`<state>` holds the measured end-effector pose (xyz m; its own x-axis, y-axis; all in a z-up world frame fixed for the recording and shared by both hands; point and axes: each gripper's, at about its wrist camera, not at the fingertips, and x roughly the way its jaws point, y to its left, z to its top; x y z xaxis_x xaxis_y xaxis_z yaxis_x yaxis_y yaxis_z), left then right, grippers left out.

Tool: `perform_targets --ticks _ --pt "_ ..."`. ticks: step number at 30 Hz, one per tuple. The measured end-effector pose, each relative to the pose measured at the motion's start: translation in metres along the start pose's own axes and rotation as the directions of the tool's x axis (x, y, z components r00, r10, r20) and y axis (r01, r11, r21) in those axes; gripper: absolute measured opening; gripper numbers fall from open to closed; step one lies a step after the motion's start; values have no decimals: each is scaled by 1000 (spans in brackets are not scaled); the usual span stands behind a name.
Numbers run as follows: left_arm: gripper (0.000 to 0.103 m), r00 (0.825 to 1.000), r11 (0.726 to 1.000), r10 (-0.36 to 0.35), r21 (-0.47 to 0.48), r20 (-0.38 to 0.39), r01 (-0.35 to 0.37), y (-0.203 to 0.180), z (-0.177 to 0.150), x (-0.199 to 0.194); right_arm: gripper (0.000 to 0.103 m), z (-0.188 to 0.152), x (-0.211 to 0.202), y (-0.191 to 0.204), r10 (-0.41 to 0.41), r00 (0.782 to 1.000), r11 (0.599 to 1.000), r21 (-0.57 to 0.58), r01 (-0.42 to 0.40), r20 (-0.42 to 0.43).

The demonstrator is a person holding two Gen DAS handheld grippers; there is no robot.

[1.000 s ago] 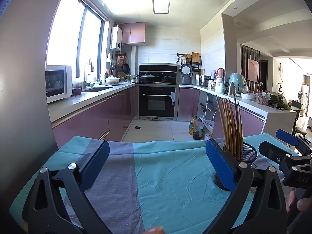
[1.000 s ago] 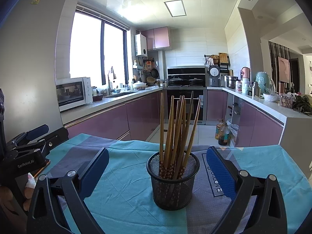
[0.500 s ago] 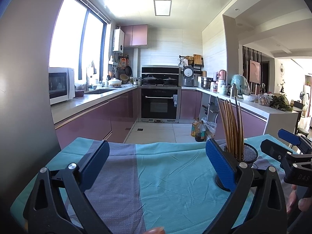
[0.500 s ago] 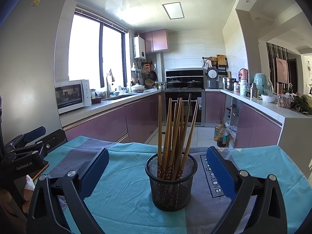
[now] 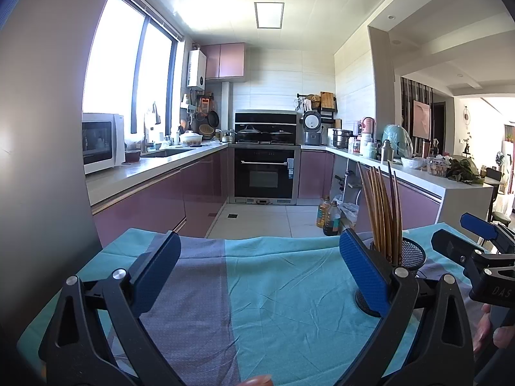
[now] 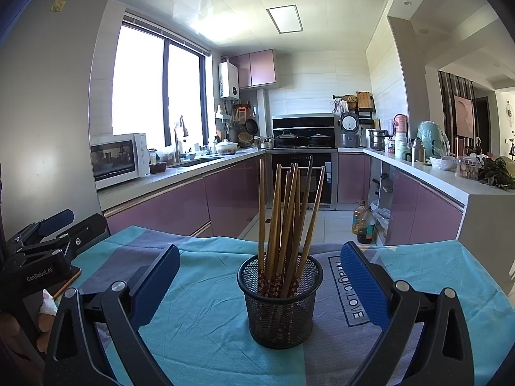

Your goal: Organize utensils

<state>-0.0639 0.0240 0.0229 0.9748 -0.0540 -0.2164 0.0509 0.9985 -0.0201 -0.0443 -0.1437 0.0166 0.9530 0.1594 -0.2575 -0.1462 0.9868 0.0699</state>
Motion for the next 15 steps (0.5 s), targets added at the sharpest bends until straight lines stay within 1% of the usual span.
perform_targets --ticks 15 --pt "97 1000 1000 1 0 1 -1 0 0 0 97 0 0 1 -3 1000 1000 0 3 2"
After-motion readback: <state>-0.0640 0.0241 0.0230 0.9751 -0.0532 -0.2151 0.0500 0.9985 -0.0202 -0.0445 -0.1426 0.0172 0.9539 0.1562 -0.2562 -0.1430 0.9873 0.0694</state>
